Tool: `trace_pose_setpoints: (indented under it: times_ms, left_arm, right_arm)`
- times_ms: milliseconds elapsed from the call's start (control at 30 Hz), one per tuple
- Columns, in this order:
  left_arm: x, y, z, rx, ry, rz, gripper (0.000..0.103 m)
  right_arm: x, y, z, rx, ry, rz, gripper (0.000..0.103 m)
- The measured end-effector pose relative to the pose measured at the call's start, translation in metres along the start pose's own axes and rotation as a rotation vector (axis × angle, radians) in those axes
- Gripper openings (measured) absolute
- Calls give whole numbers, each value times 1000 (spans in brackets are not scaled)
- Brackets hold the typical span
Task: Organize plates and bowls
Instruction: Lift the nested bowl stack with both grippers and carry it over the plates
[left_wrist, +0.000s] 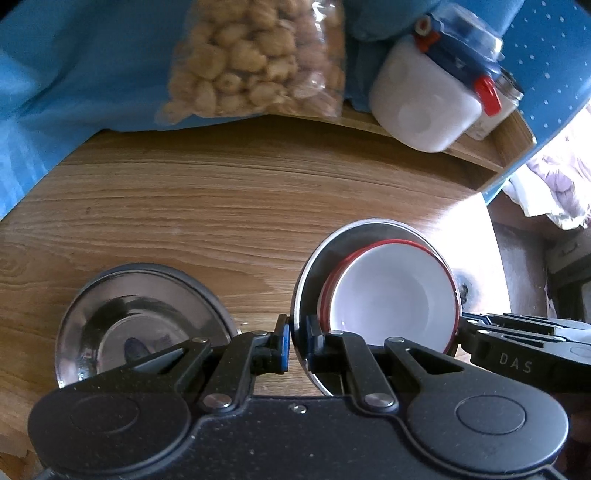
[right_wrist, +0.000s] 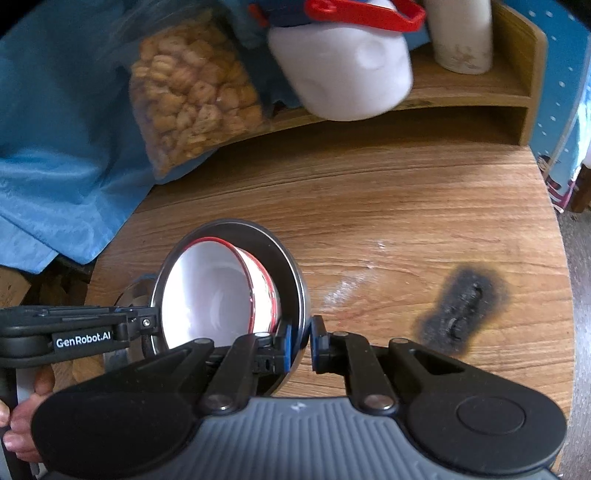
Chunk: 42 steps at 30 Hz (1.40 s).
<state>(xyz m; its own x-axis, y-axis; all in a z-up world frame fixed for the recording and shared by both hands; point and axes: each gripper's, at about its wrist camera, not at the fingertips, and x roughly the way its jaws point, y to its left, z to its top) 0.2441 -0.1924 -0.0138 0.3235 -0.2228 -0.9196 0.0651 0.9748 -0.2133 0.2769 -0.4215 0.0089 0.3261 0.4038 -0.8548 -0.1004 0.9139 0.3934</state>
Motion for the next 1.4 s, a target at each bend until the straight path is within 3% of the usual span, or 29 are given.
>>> trace_pose_setpoints:
  times_ms: [633, 1400]
  left_arm:
    - [-17, 44, -10, -91, -41, 9, 7]
    - [-40, 118, -29, -226, -45, 99, 6]
  right_arm:
    - [19, 44, 9, -81, 42, 27, 11]
    - [65, 117, 14, -233, 160, 112, 11]
